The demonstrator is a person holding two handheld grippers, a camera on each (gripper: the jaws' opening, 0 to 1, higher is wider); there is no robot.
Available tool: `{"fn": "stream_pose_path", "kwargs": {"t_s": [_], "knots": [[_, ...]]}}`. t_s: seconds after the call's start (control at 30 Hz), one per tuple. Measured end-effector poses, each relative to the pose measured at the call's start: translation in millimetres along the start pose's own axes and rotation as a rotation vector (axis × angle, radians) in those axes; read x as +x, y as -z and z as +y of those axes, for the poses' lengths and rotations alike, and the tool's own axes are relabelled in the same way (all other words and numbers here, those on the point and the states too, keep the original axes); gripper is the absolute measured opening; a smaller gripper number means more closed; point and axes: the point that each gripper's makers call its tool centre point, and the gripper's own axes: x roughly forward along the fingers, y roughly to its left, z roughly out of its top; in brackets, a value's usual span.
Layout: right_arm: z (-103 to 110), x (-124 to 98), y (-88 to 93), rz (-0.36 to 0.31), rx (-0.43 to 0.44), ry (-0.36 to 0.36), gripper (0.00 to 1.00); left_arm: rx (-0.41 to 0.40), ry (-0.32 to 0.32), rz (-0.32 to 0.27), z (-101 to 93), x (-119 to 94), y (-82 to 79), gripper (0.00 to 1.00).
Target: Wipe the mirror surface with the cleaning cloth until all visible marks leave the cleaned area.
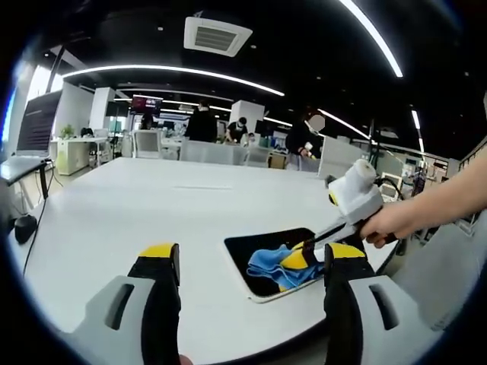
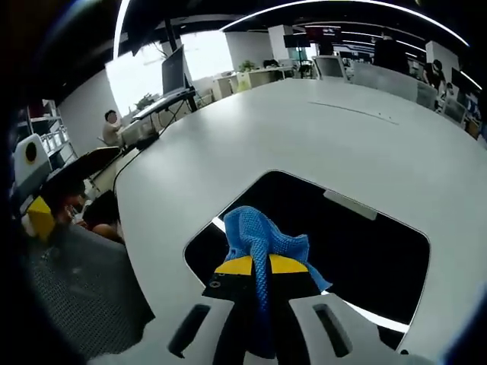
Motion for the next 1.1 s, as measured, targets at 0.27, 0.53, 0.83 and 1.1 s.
{"fn": "stream_pose_path", "kwargs": {"t_s": [0.27, 0.53, 0.83, 1.1], "knots": [[11.8, -7.2, 10.0, 0.014, -0.093, 0.004, 0.00, -0.001, -0.002, -0.003, 1.0, -0.4, 0.1, 0.75], [19.7, -13.5, 17.7, 0.019, -0.091, -0.004, 0.00, 0.000, -0.004, -0.003, 1.4, -0.6, 0.3, 0.75], [21.3, -14.6, 18.8, -0.009, -0.101, 0.031, 0.00, 0.005, -0.012, 0.009, 2.5, -1.1, 2.5, 0.76], [20.3, -14.6, 18.6, -0.044, -0.080, 0.028, 0.00, 0.006, -0.006, 0.010, 1.5, -0.9, 2.7, 0.76]]}}
